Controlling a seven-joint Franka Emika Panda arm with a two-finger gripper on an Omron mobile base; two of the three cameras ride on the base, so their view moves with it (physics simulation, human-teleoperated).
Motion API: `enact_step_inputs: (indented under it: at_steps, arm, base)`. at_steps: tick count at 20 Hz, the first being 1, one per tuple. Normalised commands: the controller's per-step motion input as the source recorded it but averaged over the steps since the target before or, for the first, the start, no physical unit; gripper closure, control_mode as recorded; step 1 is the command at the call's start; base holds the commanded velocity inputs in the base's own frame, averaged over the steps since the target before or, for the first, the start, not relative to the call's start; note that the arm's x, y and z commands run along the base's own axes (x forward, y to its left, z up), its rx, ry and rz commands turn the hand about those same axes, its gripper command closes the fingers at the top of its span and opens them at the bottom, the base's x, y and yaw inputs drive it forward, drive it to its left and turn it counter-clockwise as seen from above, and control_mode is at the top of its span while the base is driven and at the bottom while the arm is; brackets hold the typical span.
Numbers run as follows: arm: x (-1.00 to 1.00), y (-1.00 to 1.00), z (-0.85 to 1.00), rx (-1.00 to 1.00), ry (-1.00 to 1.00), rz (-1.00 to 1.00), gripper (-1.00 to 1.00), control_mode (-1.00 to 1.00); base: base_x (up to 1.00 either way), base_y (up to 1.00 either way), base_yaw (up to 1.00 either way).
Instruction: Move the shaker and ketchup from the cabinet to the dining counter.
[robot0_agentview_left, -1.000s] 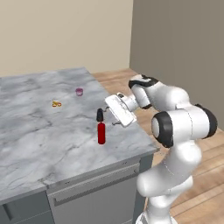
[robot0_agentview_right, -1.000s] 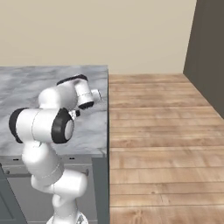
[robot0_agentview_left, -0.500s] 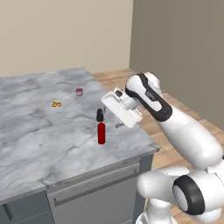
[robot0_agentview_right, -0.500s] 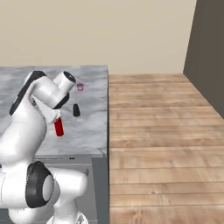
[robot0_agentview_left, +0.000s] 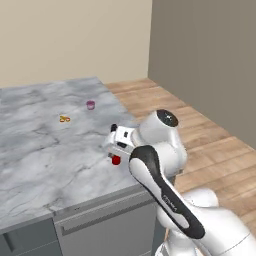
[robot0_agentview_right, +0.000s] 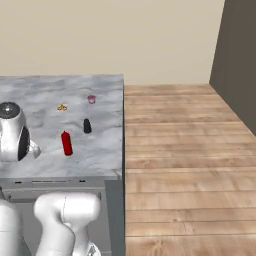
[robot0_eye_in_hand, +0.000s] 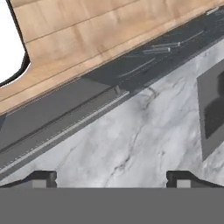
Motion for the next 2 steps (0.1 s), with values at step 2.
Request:
enact_step_inputs:
  at_steps: [2]
  arm:
    - [-0.71,0.41,0.00,-0.24,-0.16,0.01,-1.00,-1.00]
  base:
    - [0.00,0.00,0.00]
